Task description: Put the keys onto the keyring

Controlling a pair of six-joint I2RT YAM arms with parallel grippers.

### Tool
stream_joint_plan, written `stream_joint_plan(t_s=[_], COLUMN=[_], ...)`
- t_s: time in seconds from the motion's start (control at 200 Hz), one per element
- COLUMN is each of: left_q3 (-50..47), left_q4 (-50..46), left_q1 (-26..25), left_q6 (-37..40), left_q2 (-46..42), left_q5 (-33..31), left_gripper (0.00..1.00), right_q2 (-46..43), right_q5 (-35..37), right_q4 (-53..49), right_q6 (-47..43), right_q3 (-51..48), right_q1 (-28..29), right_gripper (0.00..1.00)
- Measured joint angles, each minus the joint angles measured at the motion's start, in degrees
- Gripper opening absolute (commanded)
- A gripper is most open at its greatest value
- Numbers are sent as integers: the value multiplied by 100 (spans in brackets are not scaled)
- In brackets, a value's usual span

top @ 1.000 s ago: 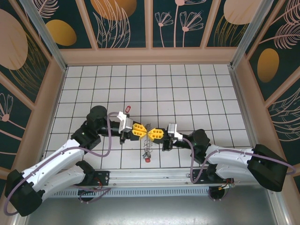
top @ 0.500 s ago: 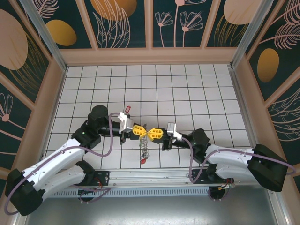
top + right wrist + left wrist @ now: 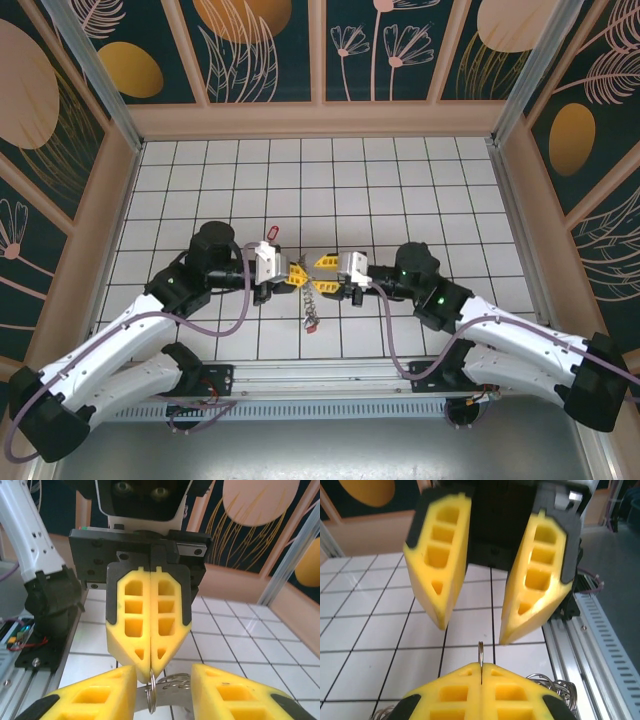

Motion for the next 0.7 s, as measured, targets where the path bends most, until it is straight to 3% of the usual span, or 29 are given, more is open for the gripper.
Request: stream_joint_plan(t_s=[0.27, 0.4, 0.701], left_q3=[321, 330, 374], left_q4=[-597, -706, -841], left_q1=[-2, 0, -2], left_q6=[348, 413, 448], left_q2=[385, 389, 448], left_q5=[-83, -79, -15], left_gripper=[0, 0, 0], right_q2=[511, 682, 719], right_q5=[-33, -83, -188], right_q4=[-1676, -2098, -2310], right_q6=[-664, -793, -850], right_q3=[756, 826, 901], right_q1=[-57, -116, -157], right_gripper=[33, 16, 22])
